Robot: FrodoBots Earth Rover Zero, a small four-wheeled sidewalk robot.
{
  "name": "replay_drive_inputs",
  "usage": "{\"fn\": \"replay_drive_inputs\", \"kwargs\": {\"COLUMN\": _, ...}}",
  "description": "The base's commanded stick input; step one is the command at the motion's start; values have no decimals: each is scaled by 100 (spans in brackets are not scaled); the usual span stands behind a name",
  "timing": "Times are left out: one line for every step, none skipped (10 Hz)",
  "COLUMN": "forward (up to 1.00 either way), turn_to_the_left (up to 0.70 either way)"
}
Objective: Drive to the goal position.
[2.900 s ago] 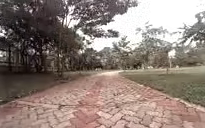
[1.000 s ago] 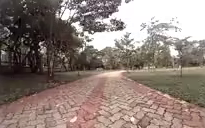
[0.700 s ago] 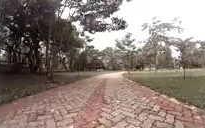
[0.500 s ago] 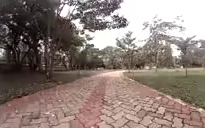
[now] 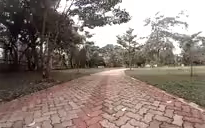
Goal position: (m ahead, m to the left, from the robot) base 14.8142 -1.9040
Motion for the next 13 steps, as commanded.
{"fn": "replay_drive_inputs", "kwargs": {"forward": 70, "turn_to_the_left": 1}}
{"fn": "replay_drive_inputs", "kwargs": {"forward": 70, "turn_to_the_left": 1}}
{"fn": "replay_drive_inputs", "kwargs": {"forward": 70, "turn_to_the_left": 1}}
{"fn": "replay_drive_inputs", "kwargs": {"forward": 70, "turn_to_the_left": 1}}
{"fn": "replay_drive_inputs", "kwargs": {"forward": 70, "turn_to_the_left": 1}}
{"fn": "replay_drive_inputs", "kwargs": {"forward": 70, "turn_to_the_left": 1}}
{"fn": "replay_drive_inputs", "kwargs": {"forward": 70, "turn_to_the_left": 1}}
{"fn": "replay_drive_inputs", "kwargs": {"forward": 70, "turn_to_the_left": 1}}
{"fn": "replay_drive_inputs", "kwargs": {"forward": 70, "turn_to_the_left": 1}}
{"fn": "replay_drive_inputs", "kwargs": {"forward": 70, "turn_to_the_left": 1}}
{"fn": "replay_drive_inputs", "kwargs": {"forward": 70, "turn_to_the_left": 1}}
{"fn": "replay_drive_inputs", "kwargs": {"forward": 70, "turn_to_the_left": 1}}
{"fn": "replay_drive_inputs", "kwargs": {"forward": 70, "turn_to_the_left": 1}}
